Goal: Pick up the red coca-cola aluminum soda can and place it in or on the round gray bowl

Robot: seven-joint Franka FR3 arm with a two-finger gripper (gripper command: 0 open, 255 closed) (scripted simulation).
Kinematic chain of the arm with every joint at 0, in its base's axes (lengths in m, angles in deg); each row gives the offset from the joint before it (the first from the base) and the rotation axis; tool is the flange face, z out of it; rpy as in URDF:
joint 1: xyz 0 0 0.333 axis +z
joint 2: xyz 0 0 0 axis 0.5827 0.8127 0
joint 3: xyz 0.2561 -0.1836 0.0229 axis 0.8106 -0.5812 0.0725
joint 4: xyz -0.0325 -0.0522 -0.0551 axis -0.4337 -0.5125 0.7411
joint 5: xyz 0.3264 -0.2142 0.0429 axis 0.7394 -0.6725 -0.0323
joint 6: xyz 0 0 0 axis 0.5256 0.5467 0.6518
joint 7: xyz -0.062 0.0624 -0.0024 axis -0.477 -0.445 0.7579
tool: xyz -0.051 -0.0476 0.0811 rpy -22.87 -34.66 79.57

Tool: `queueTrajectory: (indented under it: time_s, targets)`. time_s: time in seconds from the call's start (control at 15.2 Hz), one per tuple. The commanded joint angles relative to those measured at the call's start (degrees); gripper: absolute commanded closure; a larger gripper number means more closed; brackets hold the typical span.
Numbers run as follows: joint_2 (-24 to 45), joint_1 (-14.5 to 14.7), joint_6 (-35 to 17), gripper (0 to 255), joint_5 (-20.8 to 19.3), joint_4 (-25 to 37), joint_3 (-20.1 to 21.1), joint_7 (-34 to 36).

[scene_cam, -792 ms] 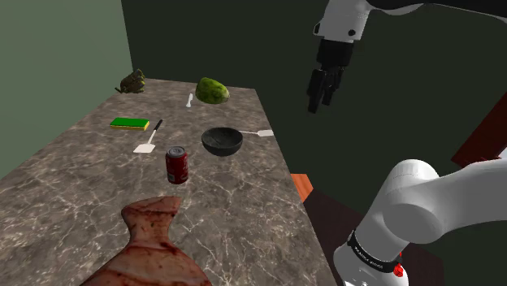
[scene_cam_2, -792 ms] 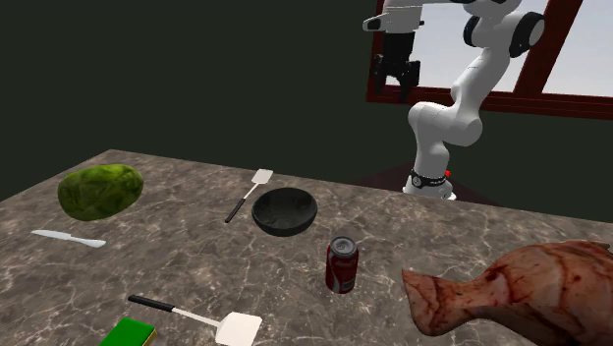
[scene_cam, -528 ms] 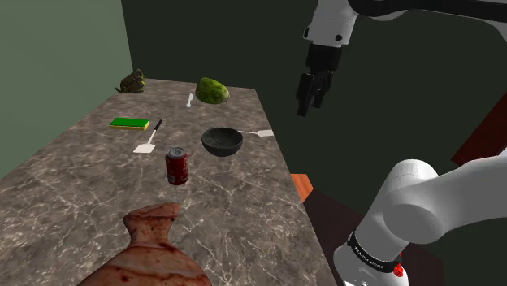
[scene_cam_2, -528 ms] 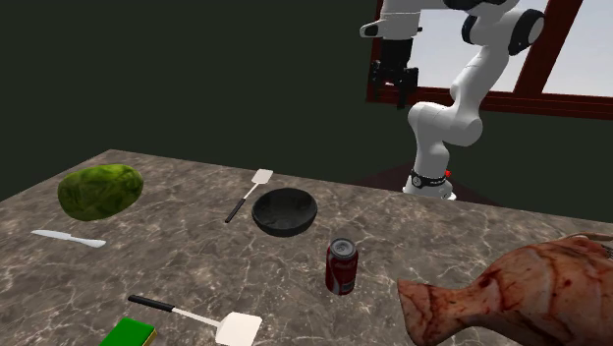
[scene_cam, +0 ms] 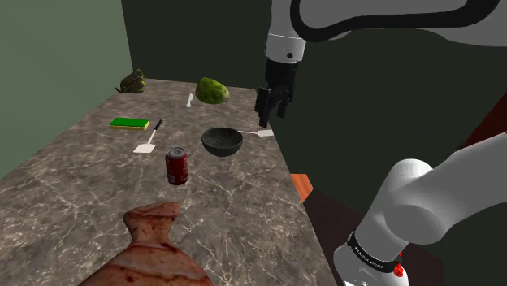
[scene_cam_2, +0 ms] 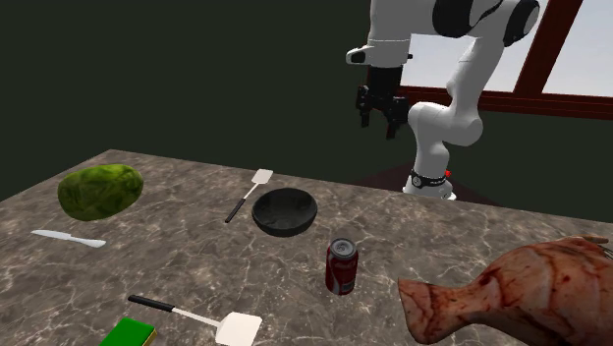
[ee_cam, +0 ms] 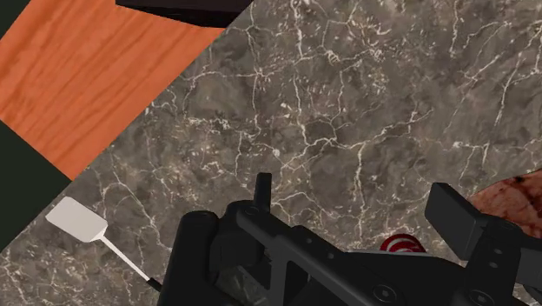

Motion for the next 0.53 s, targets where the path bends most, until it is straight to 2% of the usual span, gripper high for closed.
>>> queueTrajectory:
  time_s: [0.0, 0.46]
  targets:
    - [3.7, 0.4, -2.8, 0, 0.3, 1.2, 1.3, 1.1]
    - [17.4, 1.3, -10.6, 0, -0.5, 7.6, 5.1, 4.8]
